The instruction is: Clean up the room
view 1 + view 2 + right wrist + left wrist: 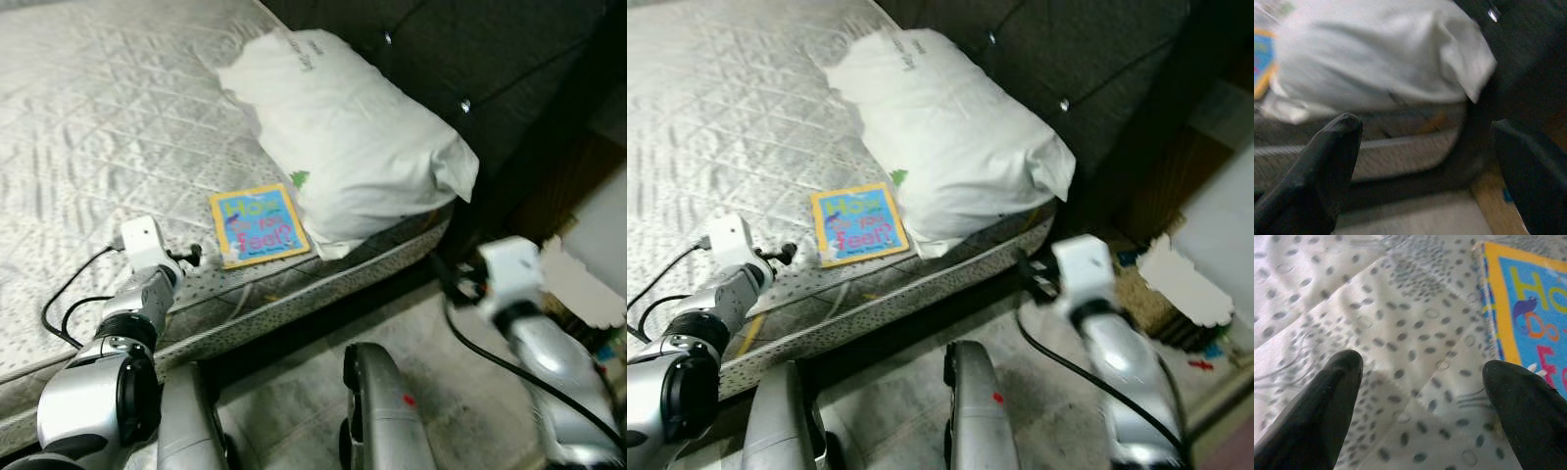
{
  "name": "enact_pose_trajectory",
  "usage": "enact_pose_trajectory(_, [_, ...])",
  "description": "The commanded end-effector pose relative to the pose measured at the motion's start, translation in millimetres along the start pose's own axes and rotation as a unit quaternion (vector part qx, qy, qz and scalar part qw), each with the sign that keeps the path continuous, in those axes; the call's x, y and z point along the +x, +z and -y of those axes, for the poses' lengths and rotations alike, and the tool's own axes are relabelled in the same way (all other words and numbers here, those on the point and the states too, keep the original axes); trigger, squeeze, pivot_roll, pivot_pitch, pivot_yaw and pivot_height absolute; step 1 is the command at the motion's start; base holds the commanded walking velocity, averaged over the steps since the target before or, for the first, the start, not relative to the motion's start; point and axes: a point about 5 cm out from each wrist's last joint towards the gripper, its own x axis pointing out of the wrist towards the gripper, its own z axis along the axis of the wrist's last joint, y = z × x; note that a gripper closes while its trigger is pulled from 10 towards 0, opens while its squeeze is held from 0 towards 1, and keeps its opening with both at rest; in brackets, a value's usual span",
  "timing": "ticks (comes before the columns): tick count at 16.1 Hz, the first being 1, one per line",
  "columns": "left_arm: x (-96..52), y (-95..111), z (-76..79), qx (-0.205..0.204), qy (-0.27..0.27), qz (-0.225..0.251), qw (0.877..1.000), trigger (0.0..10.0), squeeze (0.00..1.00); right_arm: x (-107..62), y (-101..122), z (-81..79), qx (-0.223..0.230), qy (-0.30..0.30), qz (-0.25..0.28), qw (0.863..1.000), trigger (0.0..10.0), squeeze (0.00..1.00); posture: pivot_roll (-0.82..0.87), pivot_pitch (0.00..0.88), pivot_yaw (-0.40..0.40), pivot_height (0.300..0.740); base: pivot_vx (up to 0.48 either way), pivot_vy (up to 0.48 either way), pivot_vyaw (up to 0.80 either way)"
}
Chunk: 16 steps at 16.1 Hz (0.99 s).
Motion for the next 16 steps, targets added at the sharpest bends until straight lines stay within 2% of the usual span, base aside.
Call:
enact_pose_trajectory(1, [0.9,9,5.8,0.000,0.000,0.016,1.000,10.0,0.00,-7.1,5,4.7,-0.006,-0.007,0.003,1.000,10.0,0.00,-0.32,0.203,-0.034,0.552,0.000,0.000,0.00])
enact_pose_trajectory(3, [1.4,8,9.2,-0.001,0.009,0.022,1.000,10.0,0.00,-15.6,9,7.6,-0.011,-0.010,-0.002,1.000,10.0,0.00,-0.35,0.236,-0.044,0.552,0.000,0.000,0.00])
enact_pose_trajectory(4, [1.4,5,9.9,0.012,0.012,0.016,1.000,10.0,0.00,-17.0,11,7.9,-0.012,-0.009,-0.002,1.000,10.0,0.00,-0.36,0.239,-0.046,0.552,0.000,0.000,0.00])
enact_pose_trajectory(9, [0.6,-21,35.5,0.015,-0.007,-0.007,1.000,10.0,0.00,-18.5,17,14.3,-0.020,-0.010,-0.011,1.000,10.0,0.00,-0.37,0.253,-0.056,0.552,0.000,0.000,0.00])
enact_pose_trajectory(12, [-0.1,-25,49.3,0.044,-0.027,-0.007,0.999,10.0,0.00,-16.4,19,11.8,-0.019,-0.010,-0.009,1.000,10.0,0.00,-0.37,0.252,-0.053,0.552,0.000,0.000,0.00])
enact_pose_trajectory(16, [-0.3,-22,60.6,0.050,-0.037,-0.006,0.998,10.0,0.00,-15.4,20,8.2,-0.013,-0.010,-0.008,1.000,10.0,0.00,-0.37,0.245,-0.044,0.552,0.000,0.000,0.00])
